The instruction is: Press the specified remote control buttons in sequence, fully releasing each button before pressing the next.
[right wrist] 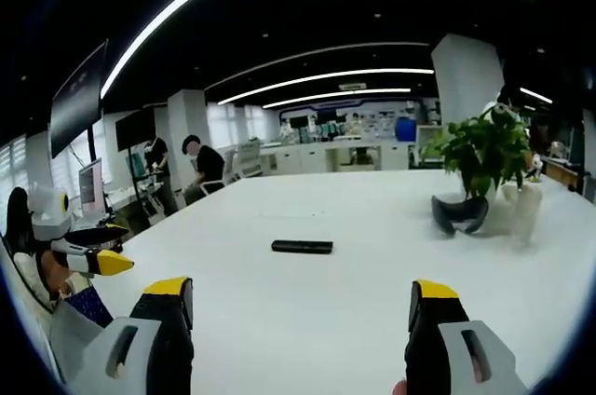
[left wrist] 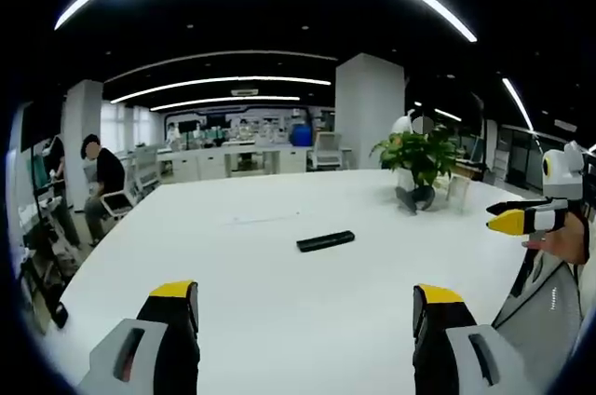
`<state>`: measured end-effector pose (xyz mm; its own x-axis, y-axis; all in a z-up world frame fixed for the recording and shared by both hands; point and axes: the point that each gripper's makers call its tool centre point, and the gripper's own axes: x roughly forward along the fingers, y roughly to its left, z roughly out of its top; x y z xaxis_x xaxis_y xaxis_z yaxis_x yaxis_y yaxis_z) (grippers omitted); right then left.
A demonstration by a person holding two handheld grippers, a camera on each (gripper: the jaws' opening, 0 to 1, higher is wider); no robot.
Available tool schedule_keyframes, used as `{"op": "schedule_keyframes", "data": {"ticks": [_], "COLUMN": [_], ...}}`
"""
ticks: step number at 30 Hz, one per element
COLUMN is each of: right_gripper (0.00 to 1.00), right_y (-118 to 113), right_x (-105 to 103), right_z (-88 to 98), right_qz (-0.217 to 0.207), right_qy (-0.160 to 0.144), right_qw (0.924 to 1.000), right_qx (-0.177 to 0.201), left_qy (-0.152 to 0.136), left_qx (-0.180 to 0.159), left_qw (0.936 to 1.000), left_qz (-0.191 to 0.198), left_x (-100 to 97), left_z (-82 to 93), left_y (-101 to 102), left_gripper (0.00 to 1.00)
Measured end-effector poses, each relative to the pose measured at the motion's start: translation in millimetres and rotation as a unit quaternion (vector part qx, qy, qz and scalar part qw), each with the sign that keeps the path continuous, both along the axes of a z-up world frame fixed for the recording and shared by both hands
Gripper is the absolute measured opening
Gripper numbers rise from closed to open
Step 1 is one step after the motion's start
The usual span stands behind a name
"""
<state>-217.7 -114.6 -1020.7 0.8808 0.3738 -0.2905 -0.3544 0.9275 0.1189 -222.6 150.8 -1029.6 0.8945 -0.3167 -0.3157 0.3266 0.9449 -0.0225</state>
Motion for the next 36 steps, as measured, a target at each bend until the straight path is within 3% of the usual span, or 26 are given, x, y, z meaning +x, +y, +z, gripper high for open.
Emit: {"op": "schedule_keyframes", "data": {"ticks": [36], "right_gripper": [0.99], "right_y": [0.6], "right_x": [1.7], "right_z": [1.6], "right_qz": [-0.002], "right_qy": [-0.009], "right_qw": [0.9999], "right_qx": [-0.008], "left_qy": [0.003], "left_qx": [0.013], "left_qw": [0.9999], "left_qz": [-0.011], "left_x": [2.2], "left_z": [0.5], "left_y": [-2.1], "left_gripper": [0.98]}}
